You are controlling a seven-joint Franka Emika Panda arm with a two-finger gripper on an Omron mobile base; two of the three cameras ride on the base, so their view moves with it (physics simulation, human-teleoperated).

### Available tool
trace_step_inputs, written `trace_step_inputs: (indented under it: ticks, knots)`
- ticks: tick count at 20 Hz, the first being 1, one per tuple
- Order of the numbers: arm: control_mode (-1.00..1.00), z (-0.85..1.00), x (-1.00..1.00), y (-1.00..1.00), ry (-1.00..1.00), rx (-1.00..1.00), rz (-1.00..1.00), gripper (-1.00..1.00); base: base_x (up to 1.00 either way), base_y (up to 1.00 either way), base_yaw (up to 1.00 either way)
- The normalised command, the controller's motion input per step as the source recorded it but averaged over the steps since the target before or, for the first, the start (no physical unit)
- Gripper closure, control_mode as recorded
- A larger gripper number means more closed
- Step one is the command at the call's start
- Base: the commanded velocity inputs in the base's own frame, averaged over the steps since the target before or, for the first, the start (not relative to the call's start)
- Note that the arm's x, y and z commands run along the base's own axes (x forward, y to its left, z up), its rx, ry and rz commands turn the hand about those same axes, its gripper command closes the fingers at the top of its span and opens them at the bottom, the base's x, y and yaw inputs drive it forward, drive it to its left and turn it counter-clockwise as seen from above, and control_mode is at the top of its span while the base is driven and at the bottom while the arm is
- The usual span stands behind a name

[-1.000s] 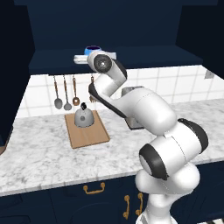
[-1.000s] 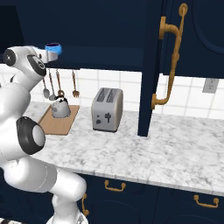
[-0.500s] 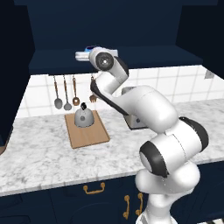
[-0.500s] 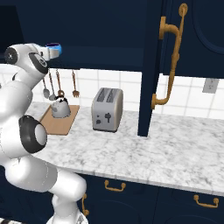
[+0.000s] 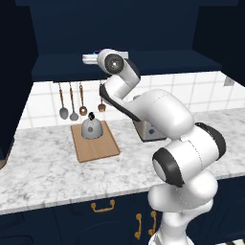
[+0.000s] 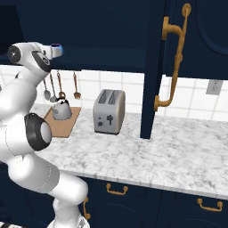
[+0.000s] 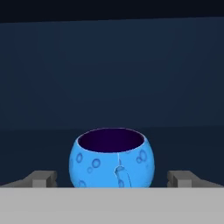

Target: Pick the kettle from the counter and place it on the tray. Then pick the mug from the cabinet and place it on the tray. Then close the cabinet doors.

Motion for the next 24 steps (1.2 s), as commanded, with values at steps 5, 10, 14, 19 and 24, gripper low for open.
trace_step_inputs:
  ticks: [5, 10, 14, 19, 24]
  knots:
    - [-1.00, -0.05, 0.09, 0.00, 0.00, 0.00, 0.03, -1.00, 0.00, 0.00, 0.00]
    - [-1.00, -0.10, 0.08, -0.07, 0.00, 0.00, 0.06, -1.00, 0.00, 0.00, 0.00]
    - [-1.00, -0.03, 0.03, -0.16, -0.01, 0.01, 0.06, -1.00, 0.00, 0.00, 0.00]
    - [-1.00, 0.00, 0.03, -0.10, -0.03, 0.00, 0.05, -1.00, 0.00, 0.00, 0.00]
    - [-1.00, 0.00, 0.05, 0.00, -0.01, 0.00, 0.05, -1.00, 0.00, 0.00, 0.00]
